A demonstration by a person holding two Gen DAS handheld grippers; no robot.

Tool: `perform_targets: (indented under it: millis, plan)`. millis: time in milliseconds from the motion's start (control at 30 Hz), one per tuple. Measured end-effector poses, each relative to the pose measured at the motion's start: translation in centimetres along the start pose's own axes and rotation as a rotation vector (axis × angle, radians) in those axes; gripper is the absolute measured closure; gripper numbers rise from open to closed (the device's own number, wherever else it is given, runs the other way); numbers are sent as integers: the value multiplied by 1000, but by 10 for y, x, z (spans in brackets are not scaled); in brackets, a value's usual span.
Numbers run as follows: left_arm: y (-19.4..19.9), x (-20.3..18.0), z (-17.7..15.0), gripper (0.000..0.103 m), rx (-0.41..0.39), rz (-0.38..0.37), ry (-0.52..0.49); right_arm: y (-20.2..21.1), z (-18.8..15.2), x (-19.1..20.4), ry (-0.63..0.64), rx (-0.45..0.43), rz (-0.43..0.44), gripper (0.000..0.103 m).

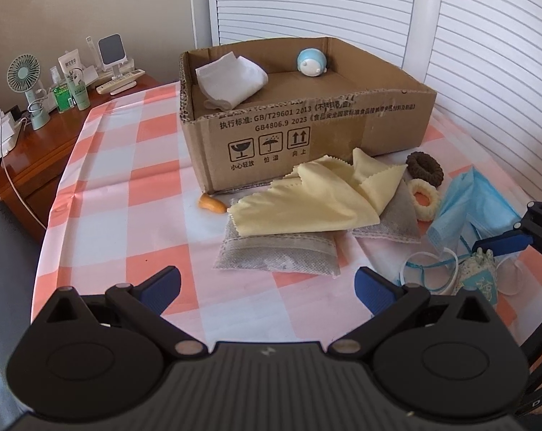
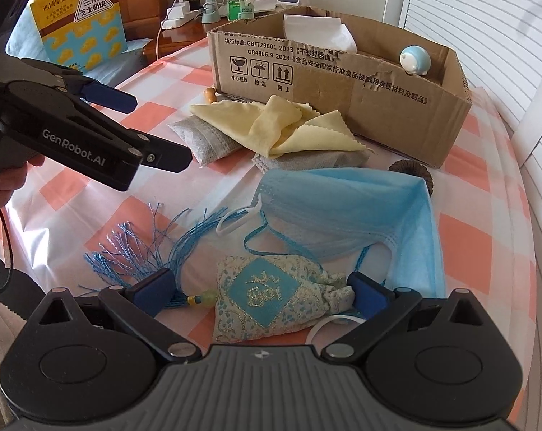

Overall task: Organize soft objects
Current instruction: 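Move the right tool to the blue face mask and close on it, then lift the mask with the right tool while the left tool grasps the blue sachet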

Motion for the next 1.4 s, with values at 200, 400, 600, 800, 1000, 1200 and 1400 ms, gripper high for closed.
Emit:
perform_targets:
  millis: [200,400,600,800,1000,1200,1400]
  plan:
    - [-6,-9,3,0,12,-7,-21,28,10,-9,-13,-86,-31,0]
    - [-9,-15,7,0,7,-14,-29,44,21,-43,-101,-141,-115,0]
    - [-8,-13,7,1,9,-3,-29,33,24,-70,-231,-133,-109,0]
    - [-9,-13,6,1,14,0,-36,23,29,-73,-283,-108,-86,6]
    - [-7,-21,4,1,14,-9,-85,12,35,-68,-287,-75,-99,13]
    - [4,-29,-3,1,15,-40,-160,4,31,-69,-290,-32,-123,42]
    - [20,-46,-6,1,-20,-119,-264,16,31,-68,-264,-68,-150,84]
Point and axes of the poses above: each gripper's, at about its wrist camera, not at the fingertips, and y roughly against the way its jaws point, x to its left, z to its top, the point moved 6 cm from there along -y, roughly the way its jaws point, and after that the axes turned 4 degrees about y, right-handed, at the moved point
